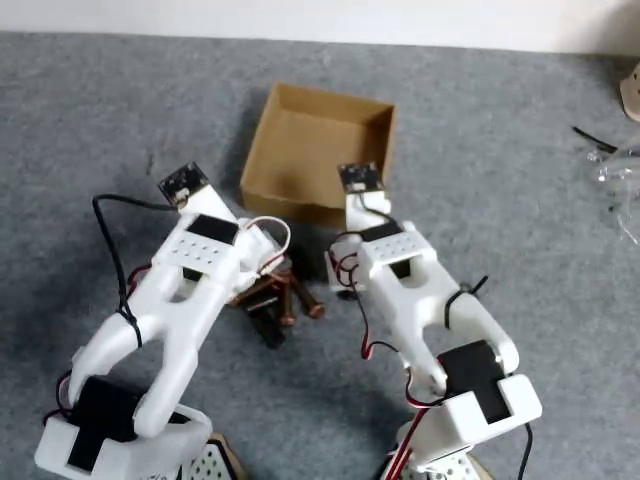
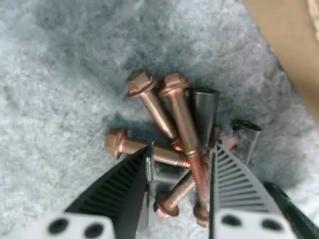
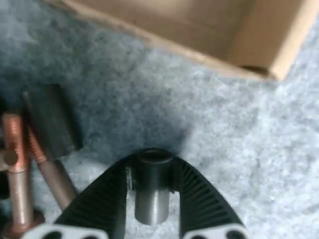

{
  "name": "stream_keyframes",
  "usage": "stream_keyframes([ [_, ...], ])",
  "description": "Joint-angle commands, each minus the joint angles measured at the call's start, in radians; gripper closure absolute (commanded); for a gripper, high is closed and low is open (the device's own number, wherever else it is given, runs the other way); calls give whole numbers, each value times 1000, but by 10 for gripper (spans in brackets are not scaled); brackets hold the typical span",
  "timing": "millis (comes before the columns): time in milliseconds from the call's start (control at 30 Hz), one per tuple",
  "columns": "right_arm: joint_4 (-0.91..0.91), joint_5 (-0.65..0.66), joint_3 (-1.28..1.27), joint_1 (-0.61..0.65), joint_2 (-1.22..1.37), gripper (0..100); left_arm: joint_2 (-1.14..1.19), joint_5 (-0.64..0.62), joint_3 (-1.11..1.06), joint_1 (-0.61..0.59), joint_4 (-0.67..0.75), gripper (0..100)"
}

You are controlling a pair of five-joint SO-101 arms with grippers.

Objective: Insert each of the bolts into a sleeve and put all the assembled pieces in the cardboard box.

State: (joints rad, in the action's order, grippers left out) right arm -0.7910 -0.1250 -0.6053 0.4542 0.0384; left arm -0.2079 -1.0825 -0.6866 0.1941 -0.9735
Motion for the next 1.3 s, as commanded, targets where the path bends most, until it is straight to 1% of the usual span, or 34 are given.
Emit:
stream_keyframes([
  [0,28,-2,12,1,-47,995,-1,-8,8,-4,48,822],
  [133,28,-2,12,1,-47,995,-1,-8,-25,-28,80,822],
  [300,28,-2,12,1,-47,995,7,-3,-31,-36,77,822],
  [400,28,-2,12,1,-47,995,76,-3,-30,-36,77,822],
  [500,28,-2,12,1,-47,995,194,-6,-22,-38,80,823],
  [567,28,-2,13,1,-47,995,263,-8,-1,-38,81,854],
  [667,28,-2,13,1,-47,995,325,-8,67,-39,69,975],
  [700,28,-2,13,1,-47,995,332,-8,85,-42,60,1000],
  [767,28,-2,13,1,-47,995,335,-5,105,-41,55,974],
  [833,28,-2,15,-1,-47,995,335,-5,113,-45,60,997],
  [1067,28,-2,18,-1,-47,995,328,6,114,-50,54,994],
  [1200,28,-2,18,-1,-47,995,328,97,130,-48,35,995],
  [1267,28,-2,18,-1,-47,995,328,121,139,-47,17,995],
])
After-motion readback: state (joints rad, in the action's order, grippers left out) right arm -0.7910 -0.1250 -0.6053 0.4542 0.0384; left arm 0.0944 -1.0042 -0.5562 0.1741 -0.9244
